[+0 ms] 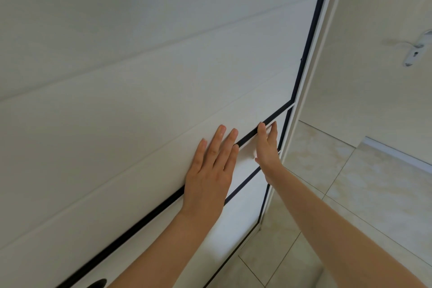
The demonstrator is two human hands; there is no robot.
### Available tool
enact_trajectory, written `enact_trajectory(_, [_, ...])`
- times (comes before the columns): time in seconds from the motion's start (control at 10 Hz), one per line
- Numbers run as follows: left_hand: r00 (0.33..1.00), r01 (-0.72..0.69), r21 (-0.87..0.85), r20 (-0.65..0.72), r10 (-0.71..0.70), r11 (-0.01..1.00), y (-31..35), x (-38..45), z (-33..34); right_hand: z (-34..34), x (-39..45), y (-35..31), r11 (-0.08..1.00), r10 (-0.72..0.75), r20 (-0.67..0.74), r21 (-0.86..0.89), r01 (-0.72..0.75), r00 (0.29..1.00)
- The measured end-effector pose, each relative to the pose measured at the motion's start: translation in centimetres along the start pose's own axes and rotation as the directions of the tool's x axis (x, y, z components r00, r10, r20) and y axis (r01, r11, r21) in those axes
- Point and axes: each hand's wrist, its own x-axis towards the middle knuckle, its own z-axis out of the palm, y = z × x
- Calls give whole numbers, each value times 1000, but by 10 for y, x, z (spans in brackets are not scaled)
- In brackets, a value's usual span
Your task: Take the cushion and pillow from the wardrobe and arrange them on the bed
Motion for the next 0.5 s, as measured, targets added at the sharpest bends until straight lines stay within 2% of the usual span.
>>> enact_trajectory(0.1, [1000, -13, -34, -13, 12, 999, -1, -1, 0, -12, -2, -3, 996, 55, 48, -77, -52, 997])
enact_trajectory(0.2, [996, -25, -188, -90, 9, 982, -2, -1, -4, -21, -15, 2, 986, 50, 50, -164, -41, 997])
enact_trajectory(0.3, [986, -28, -457, -160, -51, 889, 3, -4, -15, -28, -40, 14, 975, 35, 65, -223, -20, 997])
enact_trajectory(0.4, [972, -81, -677, -215, -92, 731, 2, -13, -22, -36, -67, 23, 951, 18, 79, -309, 7, 997])
enact_trajectory(0.5, [979, -42, -827, -146, -142, 560, 4, -37, -23, -49, -94, 33, 939, -38, 40, -342, 49, 998])
